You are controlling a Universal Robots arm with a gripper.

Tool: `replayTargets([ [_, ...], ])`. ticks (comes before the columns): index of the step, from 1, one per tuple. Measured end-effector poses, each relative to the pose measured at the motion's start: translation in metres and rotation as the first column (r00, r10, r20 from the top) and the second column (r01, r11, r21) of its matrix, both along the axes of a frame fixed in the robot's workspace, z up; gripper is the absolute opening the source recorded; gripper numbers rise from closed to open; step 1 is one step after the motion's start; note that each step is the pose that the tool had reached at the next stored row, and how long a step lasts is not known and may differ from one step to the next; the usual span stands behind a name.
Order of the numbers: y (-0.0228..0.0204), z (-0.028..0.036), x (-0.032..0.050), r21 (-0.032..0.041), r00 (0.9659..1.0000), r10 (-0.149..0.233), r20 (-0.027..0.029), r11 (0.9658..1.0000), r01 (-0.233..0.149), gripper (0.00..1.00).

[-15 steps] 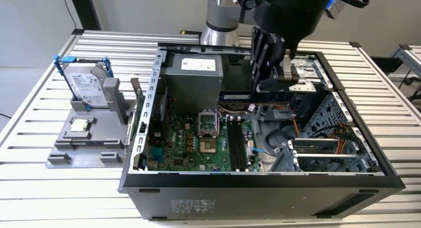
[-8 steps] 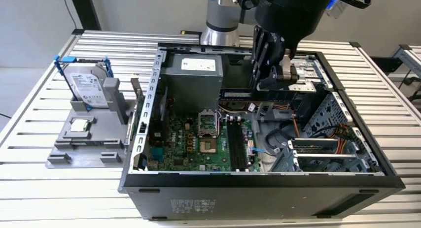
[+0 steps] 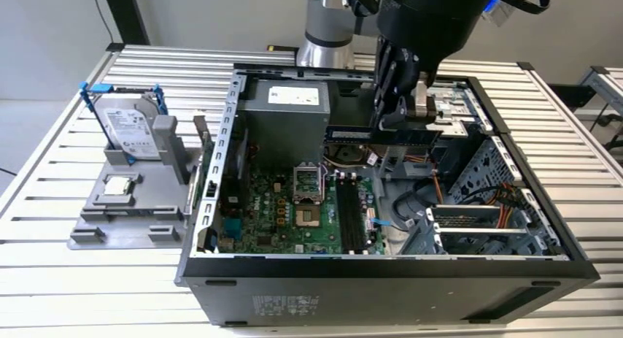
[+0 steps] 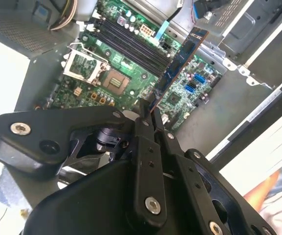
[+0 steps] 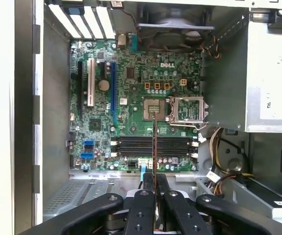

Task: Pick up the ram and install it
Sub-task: 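Pick up the ram and move it above insertion slot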

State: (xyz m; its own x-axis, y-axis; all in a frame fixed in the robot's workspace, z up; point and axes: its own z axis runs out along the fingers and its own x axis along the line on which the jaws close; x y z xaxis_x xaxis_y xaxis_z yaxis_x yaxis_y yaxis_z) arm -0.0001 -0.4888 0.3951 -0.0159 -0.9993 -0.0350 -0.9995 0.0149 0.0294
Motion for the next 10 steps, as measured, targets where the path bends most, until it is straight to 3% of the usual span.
replayTargets([
  [6,0.0002,0.0,0.0001,0.0002,1.0,-0.002,-0.0001,1.0,0.002,0.0],
  [10,0.0038,-0.0001,0.0021,0.0,1.0,-0.002,-0.0001,1.0,0.002,0.0],
])
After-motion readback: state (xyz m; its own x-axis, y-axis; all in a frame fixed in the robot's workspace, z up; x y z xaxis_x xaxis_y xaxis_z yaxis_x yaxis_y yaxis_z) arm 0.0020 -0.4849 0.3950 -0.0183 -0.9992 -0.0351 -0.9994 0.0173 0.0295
